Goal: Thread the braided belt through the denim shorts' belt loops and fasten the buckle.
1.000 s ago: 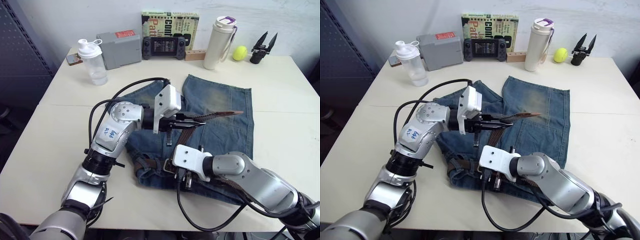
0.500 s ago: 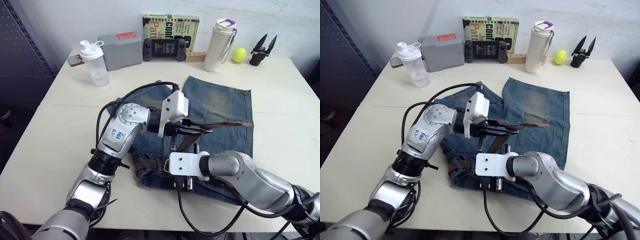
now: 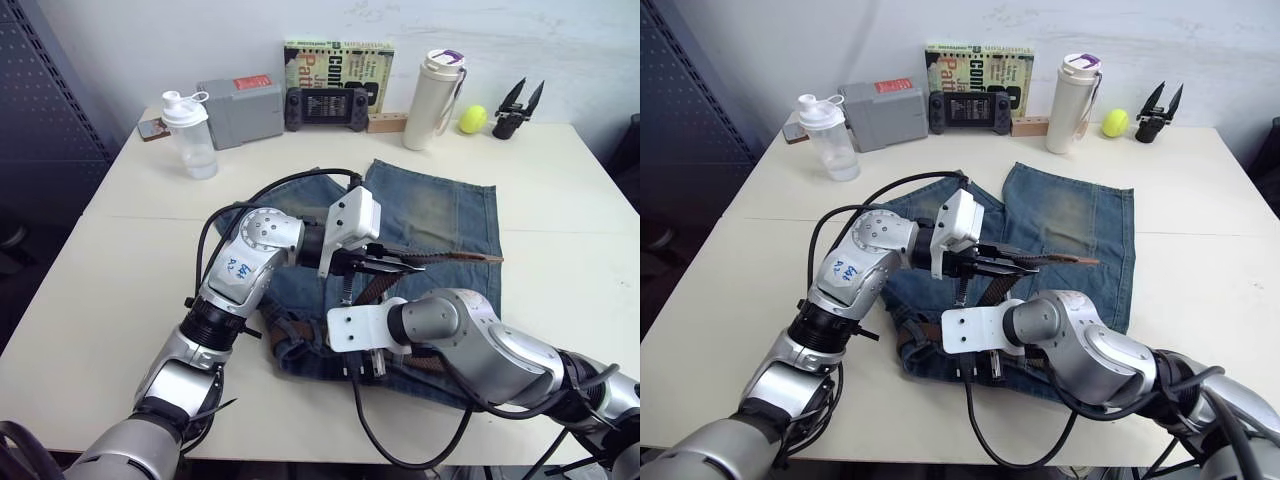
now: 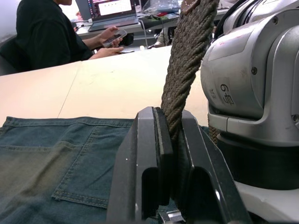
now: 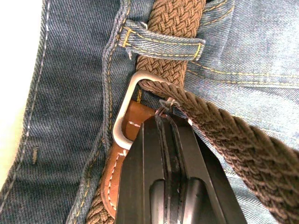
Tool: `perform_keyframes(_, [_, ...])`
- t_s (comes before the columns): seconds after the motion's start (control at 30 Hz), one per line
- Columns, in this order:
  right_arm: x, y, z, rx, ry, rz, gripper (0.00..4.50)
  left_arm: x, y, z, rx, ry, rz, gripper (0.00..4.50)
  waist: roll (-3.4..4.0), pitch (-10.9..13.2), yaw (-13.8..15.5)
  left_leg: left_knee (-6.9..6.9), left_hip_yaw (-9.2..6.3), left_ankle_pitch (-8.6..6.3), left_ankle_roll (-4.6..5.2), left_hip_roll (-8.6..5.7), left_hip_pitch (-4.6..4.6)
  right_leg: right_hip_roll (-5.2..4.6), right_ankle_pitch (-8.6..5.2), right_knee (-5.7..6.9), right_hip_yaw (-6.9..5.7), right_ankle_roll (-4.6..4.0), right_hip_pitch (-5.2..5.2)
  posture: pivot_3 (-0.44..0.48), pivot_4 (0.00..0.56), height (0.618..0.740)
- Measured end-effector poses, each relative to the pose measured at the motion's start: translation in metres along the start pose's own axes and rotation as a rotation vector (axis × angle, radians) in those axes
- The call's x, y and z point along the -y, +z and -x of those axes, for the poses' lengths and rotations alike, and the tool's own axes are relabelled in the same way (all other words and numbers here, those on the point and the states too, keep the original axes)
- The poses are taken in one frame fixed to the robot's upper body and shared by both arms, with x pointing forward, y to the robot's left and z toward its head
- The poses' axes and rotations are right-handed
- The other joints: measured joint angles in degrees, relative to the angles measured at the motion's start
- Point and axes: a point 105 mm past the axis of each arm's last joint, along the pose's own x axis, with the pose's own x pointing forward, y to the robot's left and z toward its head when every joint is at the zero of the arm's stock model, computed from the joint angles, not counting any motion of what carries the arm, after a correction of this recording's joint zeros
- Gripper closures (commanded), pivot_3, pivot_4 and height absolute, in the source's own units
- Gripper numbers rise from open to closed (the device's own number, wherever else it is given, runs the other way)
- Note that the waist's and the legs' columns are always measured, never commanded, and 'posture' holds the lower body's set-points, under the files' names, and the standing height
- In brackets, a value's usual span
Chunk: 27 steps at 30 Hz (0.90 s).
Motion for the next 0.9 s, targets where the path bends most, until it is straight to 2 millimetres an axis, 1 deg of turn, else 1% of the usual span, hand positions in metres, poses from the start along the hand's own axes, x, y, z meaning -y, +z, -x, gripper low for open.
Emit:
perform_keyframes(0.1, [0.001,0.0,-0.002,-0.001,0.008,0.009,4.38,0.005,-0.001,-0.011,0.006,-0.051,0.01,4.5,0.06,-0.3,-0.6,0.02,-0.05,-0.01,-0.01,0.01,0.06,-0.01,0.0,-0.02,0.02,0.0,0.09,0.0,0.15,0.731])
perform_keyframes(0.23, [0.0,0.0,-0.003,-0.004,0.009,0.019,4.38,0.005,0.004,-0.016,0.011,-0.076,-0.004,4.5,0.31,-0.5,-0.9,0.03,-0.12,-0.01,-0.01,0.01,0.06,-0.02,0.0,-0.03,0.0,-0.01,0.1,0.0,0.15,0.731])
perform_keyframes(0.3, [0.0,0.0,-0.004,-0.004,0.01,0.024,4.38,0.004,0.005,-0.02,0.018,-0.083,-0.002,4.5,0.3,-0.6,-0.9,0.03,-0.14,-0.01,-0.01,0.0,0.07,-0.02,0.0,-0.05,0.0,-0.01,0.15,0.0,0.15,0.731])
perform_keyframes(0.4, [0.0,0.001,-0.005,-0.003,0.005,0.027,4.38,0.003,0.003,-0.021,0.006,-0.082,-0.018,4.5,0.36,-0.7,-0.9,0.03,-0.17,-0.01,-0.01,0.02,0.09,-0.02,-0.01,-0.05,-0.01,-0.01,0.16,0.0,0.15,0.731])
perform_keyframes(0.5, [-0.001,0.001,-0.006,-0.002,0.001,0.023,4.38,0.001,0.001,-0.018,-0.01,-0.07,-0.033,4.5,0.48,-0.8,-0.9,0.02,-0.21,-0.01,-0.02,0.03,0.1,-0.02,-0.02,-0.06,-0.04,-0.03,0.17,0.0,0.15,0.731])
perform_keyframes(0.57, [-0.002,-0.001,-0.007,0.009,-0.009,-0.003,4.38,-0.001,-0.003,-0.01,-0.025,-0.041,-0.035,4.5,0.57,-1.0,-1.0,-0.04,-0.28,-0.02,-0.03,0.06,0.19,-0.03,-0.02,-0.15,-0.08,-0.04,0.3,0.0,0.15,0.731])
perform_keyframes(0.63, [-0.004,-0.003,-0.008,0.056,-0.056,-0.088,4.38,-0.005,-0.016,0.012,-0.063,0.062,-0.025,4.5,0.68,-1.0,-1.1,-0.25,-0.29,-0.04,-0.08,0.3,0.57,-0.04,-0.04,-0.31,-0.09,-0.08,0.65,0.0,0.15,0.731])
perform_keyframes(0.67, [-0.004,-0.004,-0.007,0.074,-0.075,-0.12,4.38,-0.008,-0.023,0.024,-0.081,0.119,-0.012,4.5,0.76,-0.9,-1.1,-0.27,-0.29,-0.06,-0.11,0.31,0.63,-0.07,-0.05,-0.34,-0.07,-0.09,0.7,0.0,0.15,0.731])
perform_keyframes(0.73, [-0.005,-0.007,-0.003,0.114,-0.095,-0.23,4.38,-0.012,-0.031,0.048,-0.116,0.233,-0.025,4.5,0.77,-0.6,-1.0,-0.28,-0.31,-0.07,-0.11,0.33,0.62,-0.1,-0.05,-0.32,-0.04,-0.1,0.69,0.0,0.15,0.731])
perform_keyframes(0.77, [-0.006,-0.009,-0.001,0.127,-0.099,-0.274,4.38,-0.011,-0.035,0.058,-0.137,0.271,-0.037,4.5,0.84,-0.5,-0.9,-0.28,-0.38,-0.07,-0.11,0.33,0.53,-0.13,-0.05,-0.33,0.03,-0.1,0.64,0.0,0.15,0.731])
perform_keyframes(0.8, [-0.006,-0.01,0.003,0.144,-0.108,-0.326,4.38,-0.007,-0.043,0.069,-0.175,0.309,-0.046,4.5,0.9,-0.4,-0.9,-0.28,-0.43,-0.07,-0.11,0.3,0.41,-0.18,-0.05,-0.33,0.07,-0.1,0.54,0.0,0.15,0.731])
perform_keyframes(0.83, [-0.006,-0.011,0.004,0.15,-0.113,-0.347,4.38,-0.004,-0.049,0.074,-0.194,0.323,-0.038,4.5,0.99,-0.3,-0.8,-0.26,-0.5,-0.07,-0.1,0.25,0.22,-0.25,-0.05,-0.31,0.13,-0.1,0.38,0.0,0.15,0.731])
perform_keyframes(0.9, [-0.004,-0.011,0.011,0.179,-0.13,-0.417,4.38,0.007,-0.066,0.09,-0.254,0.368,-0.021,4.5,1.06,-0.1,-0.7,-0.19,-0.58,-0.03,-0.02,0.05,-0.34,-0.28,-0.05,-0.04,0.15,-0.09,-0.24,0.0,0.15,0.731])
